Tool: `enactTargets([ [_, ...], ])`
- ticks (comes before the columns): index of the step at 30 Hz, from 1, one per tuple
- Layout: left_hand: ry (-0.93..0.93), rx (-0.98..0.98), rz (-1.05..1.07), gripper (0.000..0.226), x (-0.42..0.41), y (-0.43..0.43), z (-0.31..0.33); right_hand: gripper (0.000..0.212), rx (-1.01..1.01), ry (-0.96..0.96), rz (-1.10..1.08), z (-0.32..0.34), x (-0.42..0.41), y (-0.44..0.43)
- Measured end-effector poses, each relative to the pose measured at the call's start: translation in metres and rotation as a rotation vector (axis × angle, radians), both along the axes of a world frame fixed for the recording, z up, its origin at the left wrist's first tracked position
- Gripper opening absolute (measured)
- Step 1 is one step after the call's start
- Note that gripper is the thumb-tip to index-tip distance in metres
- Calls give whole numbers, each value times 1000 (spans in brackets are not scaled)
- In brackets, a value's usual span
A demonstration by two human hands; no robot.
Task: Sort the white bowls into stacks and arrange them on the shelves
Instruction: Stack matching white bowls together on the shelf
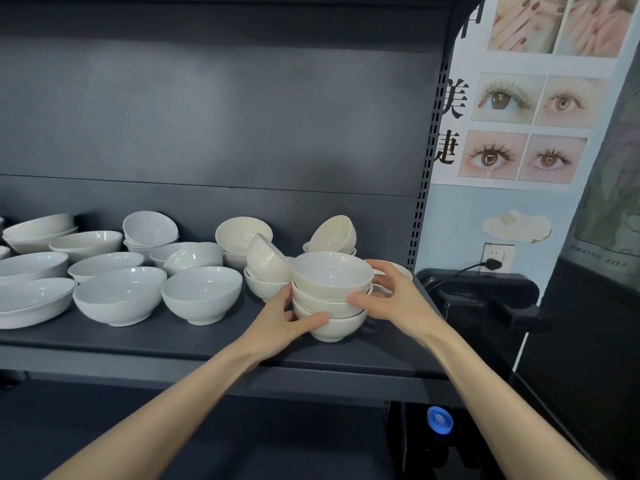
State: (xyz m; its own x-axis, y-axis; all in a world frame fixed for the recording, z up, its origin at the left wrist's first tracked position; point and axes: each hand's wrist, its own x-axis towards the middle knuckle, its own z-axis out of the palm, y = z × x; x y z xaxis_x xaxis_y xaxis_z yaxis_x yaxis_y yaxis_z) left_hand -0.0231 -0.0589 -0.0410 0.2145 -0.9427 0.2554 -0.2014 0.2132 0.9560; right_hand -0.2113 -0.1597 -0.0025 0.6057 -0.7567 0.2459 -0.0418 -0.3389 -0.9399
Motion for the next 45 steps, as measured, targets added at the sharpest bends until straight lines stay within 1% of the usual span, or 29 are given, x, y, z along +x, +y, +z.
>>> enactTargets([
  [3,-16,4,-14,59,-1,3,0,59,19,17,25,0,-1,1],
  [8,-19,15,23,55,1,4,-1,69,52,32,24,-1,-1,4],
  [11,-16,35,43,59,3,2,0,70,57,24,-2,-1,0,5],
  [18,-41,17,108,52,2,12,5,70,24,-15,-21,9,-2,15],
  [20,-49,3,154,56,3,23,11,73,12,-6,11,16,0,22],
  [23,-90,-19,235,74,8,46,23,71,10,-29,55,26,10,34],
  [24,-91,-25,258,73,13,53,27,70,2,-37,69,30,16,39],
  [26,-107,-35,293,63,23,69,35,69,-19,-49,102,35,31,48],
  [27,-123,-31,315,64,29,77,40,69,-24,-58,121,38,40,52],
  [30,-158,-22,398,80,53,97,50,68,-28,-85,161,45,69,64],
  [32,-160,-12,428,82,72,105,54,70,-65,-78,173,50,90,69],
  [36,-180,-22,407,72,110,113,65,67,-119,-84,181,56,131,73],
  [39,-202,-33,393,54,139,111,68,71,-129,-82,139,57,156,76],
  [45,-263,0,272,50,191,94,59,78,-105,-55,-1,44,191,82],
])
